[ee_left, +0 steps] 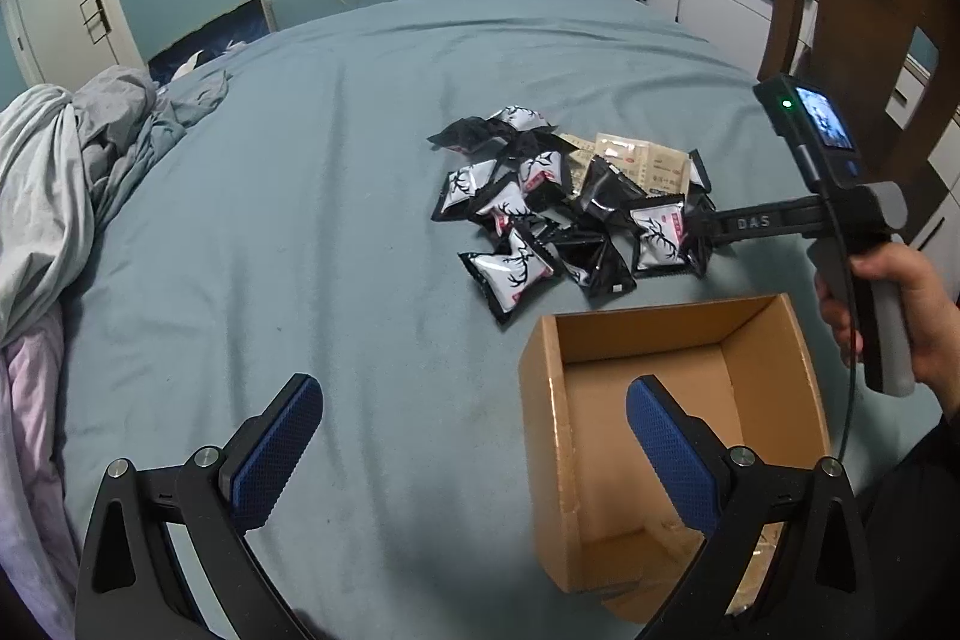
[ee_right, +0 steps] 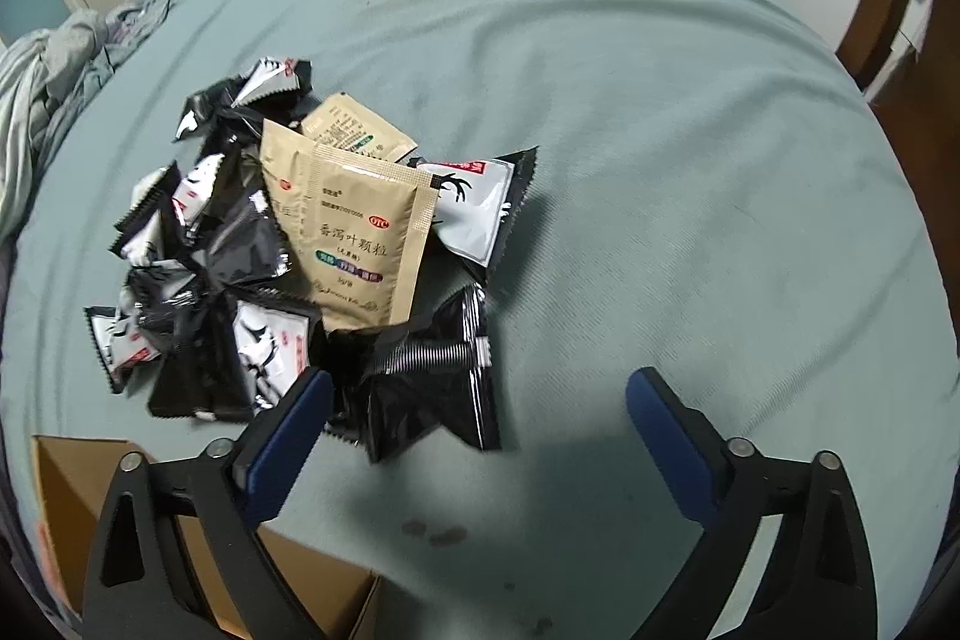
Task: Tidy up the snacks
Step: 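Reach the right gripper into the snack pile and close on packets, then carry the black snack packets with the right gripper over the cardboard box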
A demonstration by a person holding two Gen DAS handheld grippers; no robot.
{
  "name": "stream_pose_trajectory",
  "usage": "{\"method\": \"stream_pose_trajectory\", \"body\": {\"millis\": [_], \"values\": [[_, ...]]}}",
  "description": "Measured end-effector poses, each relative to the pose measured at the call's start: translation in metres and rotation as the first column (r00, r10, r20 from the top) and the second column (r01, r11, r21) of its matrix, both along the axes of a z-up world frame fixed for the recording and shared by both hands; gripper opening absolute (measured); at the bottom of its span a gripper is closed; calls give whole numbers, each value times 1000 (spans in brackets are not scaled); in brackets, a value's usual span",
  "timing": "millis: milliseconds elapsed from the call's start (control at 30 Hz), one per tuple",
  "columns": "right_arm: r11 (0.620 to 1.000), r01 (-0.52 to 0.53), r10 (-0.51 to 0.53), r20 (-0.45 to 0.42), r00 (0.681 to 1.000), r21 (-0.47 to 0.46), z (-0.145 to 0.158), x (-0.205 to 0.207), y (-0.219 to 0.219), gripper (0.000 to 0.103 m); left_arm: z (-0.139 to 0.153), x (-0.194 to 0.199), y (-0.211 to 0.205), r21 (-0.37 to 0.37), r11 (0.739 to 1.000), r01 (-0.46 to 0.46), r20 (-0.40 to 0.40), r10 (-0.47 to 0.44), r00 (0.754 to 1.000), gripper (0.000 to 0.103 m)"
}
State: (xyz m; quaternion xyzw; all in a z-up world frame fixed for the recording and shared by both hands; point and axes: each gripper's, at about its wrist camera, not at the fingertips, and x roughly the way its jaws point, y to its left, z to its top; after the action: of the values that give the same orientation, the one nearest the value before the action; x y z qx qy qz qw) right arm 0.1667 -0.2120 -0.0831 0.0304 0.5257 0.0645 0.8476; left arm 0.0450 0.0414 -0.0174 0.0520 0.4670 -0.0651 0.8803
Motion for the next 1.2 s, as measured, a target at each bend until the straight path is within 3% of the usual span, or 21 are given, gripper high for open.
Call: {"method": "stream_pose_trajectory", "body": {"millis": [133,233,267,333,367,433,567,700,933,1100,1133,1200], "values": [[999,-37,37,-21,999,-6,-12,11,7,81,-8,8,-1,10,1000,2,-18,-1,1000,103],[997,-81,81,-15,997,-7,-14,15,13,65,-14,15,0,19,1000,-13,-16,13,1000,103],[995,-97,97,-9,995,-7,-14,16,14,52,-17,18,2,19,999,-26,-21,26,999,103],[993,-116,116,-3,993,14,-12,15,16,44,-21,23,8,4,999,-50,-32,50,998,103],[992,-121,121,3,993,28,-11,15,15,35,-22,26,11,-8,998,-65,-39,64,997,103],[990,-128,128,4,992,62,-8,13,9,30,-25,31,19,-36,995,-94,-52,92,994,103],[990,-108,104,52,993,90,10,9,-4,29,-25,43,27,-75,991,-111,-50,107,993,103],[984,-83,65,112,992,158,37,-7,-19,29,-31,64,30,-167,981,-94,-100,78,992,103],[981,-55,15,212,977,185,71,-56,-29,29,-67,112,13,-144,988,-63,-196,34,980,103],[975,-35,-23,261,965,218,78,-109,-40,29,-89,144,-3,-129,991,-17,-237,-14,971,103],[971,-25,-40,264,964,237,77,-123,-45,29,-92,147,-5,-130,991,-9,-245,-23,969,101],[966,-4,-67,266,962,257,72,-147,-53,29,-99,151,-11,-120,993,3,-254,-34,967,69]]}}
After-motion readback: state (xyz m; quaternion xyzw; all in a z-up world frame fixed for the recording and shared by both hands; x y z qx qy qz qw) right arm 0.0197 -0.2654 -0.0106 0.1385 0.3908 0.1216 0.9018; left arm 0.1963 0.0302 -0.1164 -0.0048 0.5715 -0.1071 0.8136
